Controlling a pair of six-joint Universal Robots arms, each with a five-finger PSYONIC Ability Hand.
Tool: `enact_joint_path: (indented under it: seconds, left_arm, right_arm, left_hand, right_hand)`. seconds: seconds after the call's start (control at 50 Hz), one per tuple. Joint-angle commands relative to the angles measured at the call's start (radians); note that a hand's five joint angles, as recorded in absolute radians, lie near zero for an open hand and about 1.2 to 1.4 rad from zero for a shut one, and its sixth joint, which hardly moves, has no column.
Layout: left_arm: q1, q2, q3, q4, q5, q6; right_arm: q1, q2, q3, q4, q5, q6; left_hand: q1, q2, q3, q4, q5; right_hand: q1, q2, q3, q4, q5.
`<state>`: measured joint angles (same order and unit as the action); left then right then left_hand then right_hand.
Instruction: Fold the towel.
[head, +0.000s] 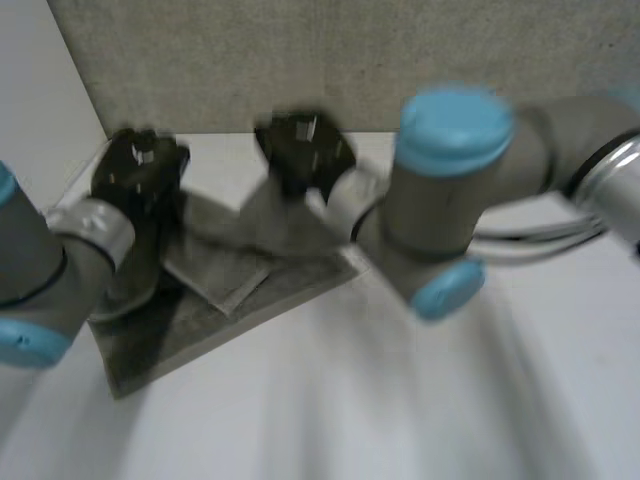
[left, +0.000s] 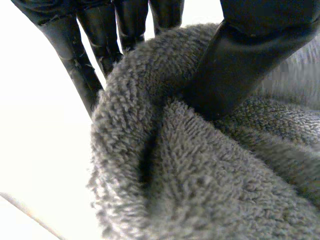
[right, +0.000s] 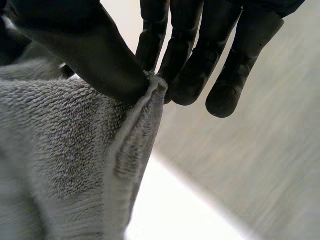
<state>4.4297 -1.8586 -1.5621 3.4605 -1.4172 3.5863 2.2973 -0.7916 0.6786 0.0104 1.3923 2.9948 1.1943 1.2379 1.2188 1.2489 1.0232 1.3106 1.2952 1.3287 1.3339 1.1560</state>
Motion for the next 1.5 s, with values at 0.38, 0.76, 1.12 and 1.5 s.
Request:
enact_joint_path:
  seconds: [0.38,0.76,1.12,1.5]
  left_arm:
    - [-0.182,0.288,-0.057,-0.221,0.001,-0.248]
    - [-0.355,0.098,0.037,-0.196,0.040,-0.518]
    - [-0.417,-0.205,0.361,-0.248,-0.066,-0.512]
    - [-0.176,0.128,-0.020,-0.323,-0.089,-0.274]
  right_arm:
    - [-0.122,-0.170,-0.046,0.422,-0.044,-0.218]
    - [-0.279,-0.169,-0.093,0.373,-0.013,-0.224]
    - [-0.294,0.310,-0.615,0.338,0.131,-0.416]
    - [-0.289,0.109,-0.425,0.673,0.098,-0.364]
  left_hand:
    - [-0.021,-0.064,-0.045,-0.075,-0.024]
    - [-0.253,-0.296,-0.277,-0.307,-0.256]
    - [-1.007,-1.051,-1.032,-1.062,-1.011]
    - [-0.981,-1.024,-1.005,-1.035,-0.984]
  right_hand:
    - [0.086,0.101,0.068,0.062,0.066]
    - [0.086,0.101,0.068,0.062,0.066]
    - [-0.376,-0.361,-0.394,-0.399,-0.396]
    - [-1.136,-1.121,-1.154,-1.159,-1.156]
